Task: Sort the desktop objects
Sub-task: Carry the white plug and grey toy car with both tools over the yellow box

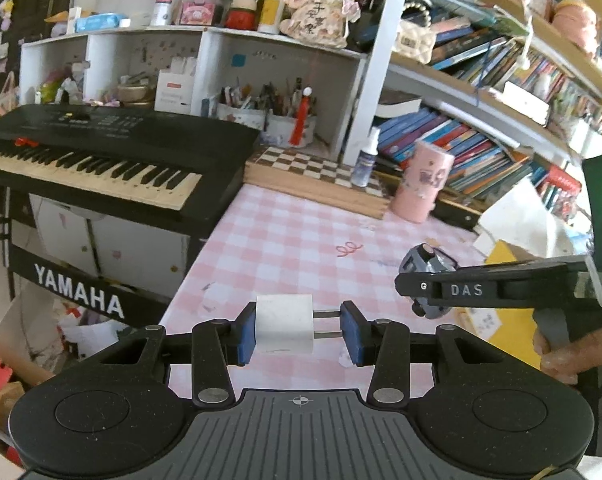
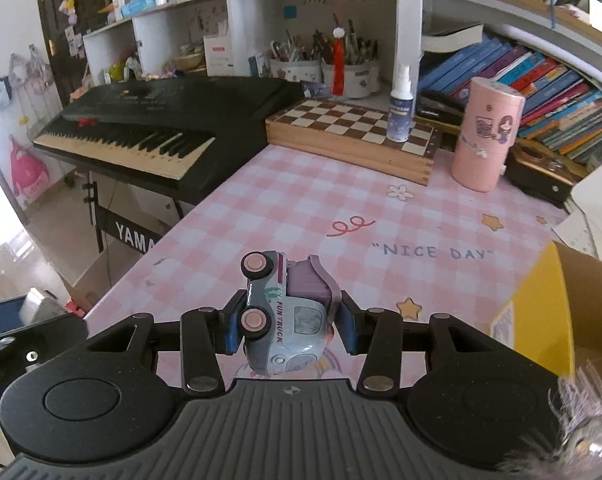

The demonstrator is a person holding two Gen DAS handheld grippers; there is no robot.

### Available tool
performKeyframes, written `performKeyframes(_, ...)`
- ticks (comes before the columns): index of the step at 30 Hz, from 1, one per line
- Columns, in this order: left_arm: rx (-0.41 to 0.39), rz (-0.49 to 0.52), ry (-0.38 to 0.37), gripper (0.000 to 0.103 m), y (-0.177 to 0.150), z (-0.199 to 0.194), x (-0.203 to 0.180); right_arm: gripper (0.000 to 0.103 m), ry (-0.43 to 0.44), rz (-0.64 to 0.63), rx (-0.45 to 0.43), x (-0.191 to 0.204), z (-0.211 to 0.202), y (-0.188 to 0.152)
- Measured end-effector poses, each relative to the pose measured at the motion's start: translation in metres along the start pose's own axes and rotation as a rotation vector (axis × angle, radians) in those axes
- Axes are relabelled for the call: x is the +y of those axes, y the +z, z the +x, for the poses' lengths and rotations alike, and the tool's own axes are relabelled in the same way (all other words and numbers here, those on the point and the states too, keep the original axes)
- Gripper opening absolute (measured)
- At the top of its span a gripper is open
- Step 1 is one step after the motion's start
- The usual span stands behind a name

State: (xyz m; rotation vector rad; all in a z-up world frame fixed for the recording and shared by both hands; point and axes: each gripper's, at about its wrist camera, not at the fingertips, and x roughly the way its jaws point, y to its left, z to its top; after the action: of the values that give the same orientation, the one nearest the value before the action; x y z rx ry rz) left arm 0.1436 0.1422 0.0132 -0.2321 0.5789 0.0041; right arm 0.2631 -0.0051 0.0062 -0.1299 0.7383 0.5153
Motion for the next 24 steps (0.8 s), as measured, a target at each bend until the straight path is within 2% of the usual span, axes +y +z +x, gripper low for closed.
performKeyframes(11, 0.038, -0.015, -0.063, 0.042, -0.035, -0.038, 0.015, 0.043, -0.020, 0.039, 0.013, 0.028, -0.058, -0.048)
performKeyframes(24, 0.085, 0.051, -0.147, 0.042, -0.064, -0.072, 0.014, 0.043, -0.108, 0.116, 0.080, 0.051, -0.094, -0.113)
